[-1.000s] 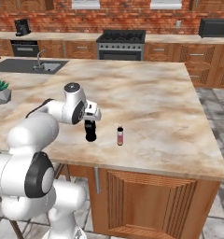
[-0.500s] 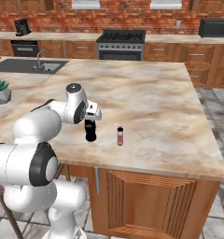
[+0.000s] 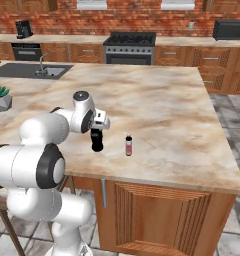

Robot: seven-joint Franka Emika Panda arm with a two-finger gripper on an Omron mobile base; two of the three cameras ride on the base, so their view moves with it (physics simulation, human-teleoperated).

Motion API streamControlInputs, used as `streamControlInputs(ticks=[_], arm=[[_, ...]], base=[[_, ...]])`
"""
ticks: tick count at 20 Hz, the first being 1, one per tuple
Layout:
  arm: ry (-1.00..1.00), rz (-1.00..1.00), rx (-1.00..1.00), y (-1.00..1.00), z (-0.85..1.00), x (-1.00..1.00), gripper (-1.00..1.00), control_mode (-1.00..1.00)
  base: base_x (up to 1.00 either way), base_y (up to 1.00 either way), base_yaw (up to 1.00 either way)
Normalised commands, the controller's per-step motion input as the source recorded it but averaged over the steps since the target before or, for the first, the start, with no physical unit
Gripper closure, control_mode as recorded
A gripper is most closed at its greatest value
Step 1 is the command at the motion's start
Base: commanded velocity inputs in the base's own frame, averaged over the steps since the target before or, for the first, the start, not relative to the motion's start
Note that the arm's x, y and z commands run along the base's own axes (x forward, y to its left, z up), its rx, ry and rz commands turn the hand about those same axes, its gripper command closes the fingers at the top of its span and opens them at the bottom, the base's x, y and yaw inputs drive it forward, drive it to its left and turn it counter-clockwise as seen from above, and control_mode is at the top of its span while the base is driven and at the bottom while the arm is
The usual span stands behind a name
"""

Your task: Place the large bottle from the dining counter next to the other large bottle outside the sink, and place the small bottle from the dining counter next to the other small bottle inside the sink.

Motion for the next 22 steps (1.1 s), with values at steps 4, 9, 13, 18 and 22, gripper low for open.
streamControlInputs(ticks=[4, 9, 13, 18, 22], arm=[[-0.01, 0.00, 0.00, 0.00, -0.03, 0.18, -1.00, -1.00], [-0.05, 0.00, 0.00, 0.00, -0.02, 0.12, -1.00, -1.00], [-0.09, 0.00, 0.00, 0.01, -0.03, 0.08, -1.00, -1.00], [-0.11, 0.00, 0.00, 0.05, -0.17, 0.01, -1.00, -1.00], [-0.04, 0.00, 0.00, 0.01, -0.14, 0.13, -1.00, -1.00]], base=[[0.00, 0.00, 0.00], [0.00, 0.00, 0.00], [0.00, 0.00, 0.00], [0.00, 0.00, 0.00], [0.00, 0.00, 0.00]])
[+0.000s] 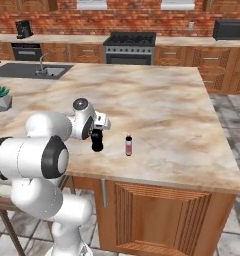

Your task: Place the large bottle from the dining counter next to the other large bottle outside the sink, and place the small bottle from the dining counter next to the other small bottle inside the sink.

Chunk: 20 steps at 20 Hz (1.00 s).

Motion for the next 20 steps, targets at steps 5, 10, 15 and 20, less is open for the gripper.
streamControlInputs(ticks=[5, 10, 15, 20], arm=[[0.00, 0.00, 0.00, 0.00, -0.07, 0.26, -1.00, -1.00], [0.00, 0.00, 0.00, 0.00, -0.05, 0.31, -1.00, -1.00], [0.00, 0.00, 0.00, 0.00, -0.07, 0.30, -1.00, -1.00], [0.00, 0.00, 0.00, 0.00, -0.11, 0.28, 1.00, -1.00]], base=[[0.00, 0.00, 0.00], [0.00, 0.00, 0.00], [0.00, 0.00, 0.00], [0.00, 0.00, 0.00]])
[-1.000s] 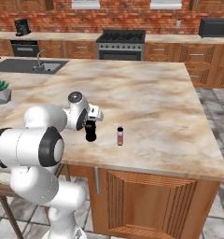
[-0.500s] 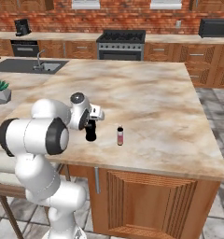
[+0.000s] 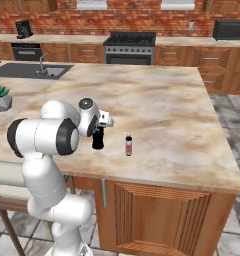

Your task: Place the large bottle from the dining counter next to the other large bottle outside the sink, and place the small bottle from the dining counter next to the other small bottle inside the sink.

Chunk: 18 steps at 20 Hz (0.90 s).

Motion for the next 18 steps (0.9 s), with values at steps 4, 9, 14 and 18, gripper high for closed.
streamControlInputs(ticks=[4, 9, 14, 18], arm=[[0.00, 0.00, 0.00, 0.00, -0.14, 0.16, 1.00, -1.00], [-0.01, 0.00, 0.00, 0.00, -0.08, 0.02, 1.00, -1.00], [-0.04, 0.00, 0.00, 0.00, 0.00, -0.03, 1.00, -1.00], [-0.09, 0.02, 0.00, 0.00, 0.04, -0.30, 1.00, -1.00]], base=[[0.00, 0.00, 0.00], [0.00, 0.00, 0.00], [0.00, 0.00, 0.00], [0.00, 0.00, 0.00]])
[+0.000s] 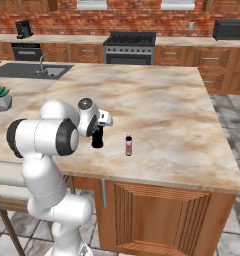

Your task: Place the large bottle from the dining counter next to the other large bottle outside the sink, and place the small bottle from the dining counter next to the other small bottle inside the sink.

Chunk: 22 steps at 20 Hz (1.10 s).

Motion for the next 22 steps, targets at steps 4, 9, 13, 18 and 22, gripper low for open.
streamControlInputs(ticks=[4, 9, 13, 18, 22], arm=[[-0.11, 0.00, 0.00, 0.00, 0.14, -0.29, 1.00, -1.00], [-0.10, 0.00, 0.01, -0.02, 0.17, -0.25, 1.00, -1.00], [-0.05, 0.00, 0.04, -0.07, 0.22, -0.04, 1.00, -1.00], [-0.01, 0.00, 0.05, -0.09, 0.15, 0.00, 1.00, -1.00], [0.00, 0.00, 0.04, -0.11, 0.05, 0.00, 1.00, -1.00]], base=[[0.00, 0.00, 0.00], [0.00, 0.00, 0.00], [0.00, 0.00, 0.00], [0.00, 0.00, 0.00], [0.00, 0.00, 0.00]])
